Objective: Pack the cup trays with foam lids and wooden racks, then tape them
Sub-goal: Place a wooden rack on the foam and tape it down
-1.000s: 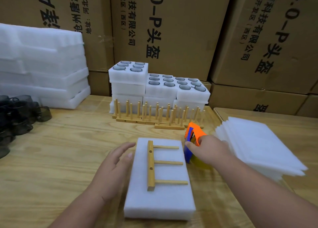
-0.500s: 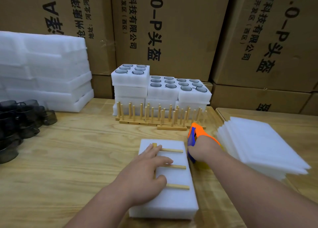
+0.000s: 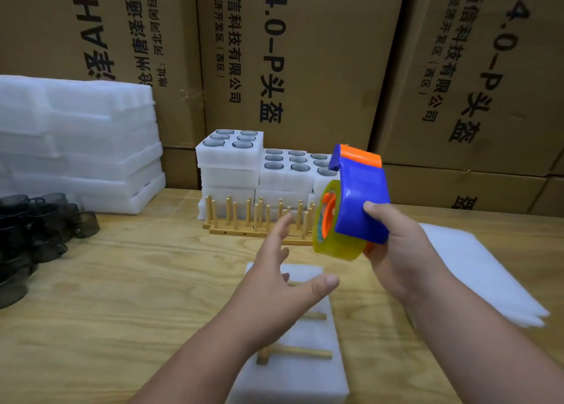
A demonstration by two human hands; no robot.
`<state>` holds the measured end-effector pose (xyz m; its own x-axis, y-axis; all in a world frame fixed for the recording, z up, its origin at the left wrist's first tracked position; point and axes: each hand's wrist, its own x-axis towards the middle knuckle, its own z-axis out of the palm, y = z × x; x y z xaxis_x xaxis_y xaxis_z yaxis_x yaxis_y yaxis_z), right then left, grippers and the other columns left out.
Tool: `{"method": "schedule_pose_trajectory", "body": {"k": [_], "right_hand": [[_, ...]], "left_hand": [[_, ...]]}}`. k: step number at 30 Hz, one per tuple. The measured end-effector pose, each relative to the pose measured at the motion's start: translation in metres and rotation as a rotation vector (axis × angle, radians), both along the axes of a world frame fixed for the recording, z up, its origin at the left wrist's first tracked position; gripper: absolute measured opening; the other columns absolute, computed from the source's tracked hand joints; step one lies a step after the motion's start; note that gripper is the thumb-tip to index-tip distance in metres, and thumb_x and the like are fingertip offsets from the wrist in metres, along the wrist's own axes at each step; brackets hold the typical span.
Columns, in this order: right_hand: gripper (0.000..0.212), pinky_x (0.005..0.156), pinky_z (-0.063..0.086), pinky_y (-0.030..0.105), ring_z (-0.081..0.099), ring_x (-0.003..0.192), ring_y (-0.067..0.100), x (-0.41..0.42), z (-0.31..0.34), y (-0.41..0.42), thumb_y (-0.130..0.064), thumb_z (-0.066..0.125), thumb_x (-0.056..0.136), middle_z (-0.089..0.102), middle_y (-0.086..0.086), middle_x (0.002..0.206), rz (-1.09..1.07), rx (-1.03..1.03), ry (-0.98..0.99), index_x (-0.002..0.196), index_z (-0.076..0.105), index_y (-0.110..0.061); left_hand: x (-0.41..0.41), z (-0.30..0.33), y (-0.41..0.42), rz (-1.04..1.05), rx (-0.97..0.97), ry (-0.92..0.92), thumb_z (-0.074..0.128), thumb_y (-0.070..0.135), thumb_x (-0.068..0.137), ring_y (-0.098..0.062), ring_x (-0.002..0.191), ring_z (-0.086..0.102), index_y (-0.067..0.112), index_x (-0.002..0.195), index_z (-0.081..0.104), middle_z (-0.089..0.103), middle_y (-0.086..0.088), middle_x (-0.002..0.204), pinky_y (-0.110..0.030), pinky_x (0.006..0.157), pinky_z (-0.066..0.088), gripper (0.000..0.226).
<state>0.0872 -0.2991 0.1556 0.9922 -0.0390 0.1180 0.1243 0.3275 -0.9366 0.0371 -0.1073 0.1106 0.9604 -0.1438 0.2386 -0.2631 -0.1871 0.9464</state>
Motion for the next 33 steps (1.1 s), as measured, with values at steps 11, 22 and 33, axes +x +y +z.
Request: {"method": "schedule_pose_trajectory", "body": {"k": [11,22,33], "right_hand": [[0.05,0.099,0.055,0.048,0.067,0.112,0.037,-0.043,-0.015,0.016,-0.022,0.057,0.087,0.068,0.024,0.122,0.477,0.552,0.053,0.129,0.066,0.003],[0.056,0.083,0.06,0.044,0.076,0.093,0.032,-0.049,-0.02,0.01,-0.04,0.08,0.08,0.076,0.022,0.103,0.498,0.365,0.123,0.121,0.072,-0.003],[0.043,0.074,0.059,0.027,0.071,0.095,0.015,-0.058,-0.028,-0.014,-0.047,0.087,0.069,0.074,-0.005,0.106,0.19,-0.739,-0.275,0.108,0.07,-0.042]], "left_hand": [[-0.002,0.007,0.009,-0.07,-0.219,0.012,0.1,0.046,0.047,-0.015,0.118,0.068,0.043,0.152,0.031,0.066,0.014,0.135,-0.04,0.094,0.059,0.126],[-0.007,0.004,0.017,-0.187,0.01,-0.027,0.099,0.049,0.058,-0.011,0.123,0.064,0.066,0.138,0.035,0.059,0.023,0.139,-0.041,0.098,0.057,0.104],[-0.017,0.024,0.043,0.002,-0.17,-0.055,0.058,0.078,0.07,-0.009,0.12,0.065,0.045,0.139,0.051,0.064,0.019,0.135,-0.041,0.095,0.052,0.076]]}}
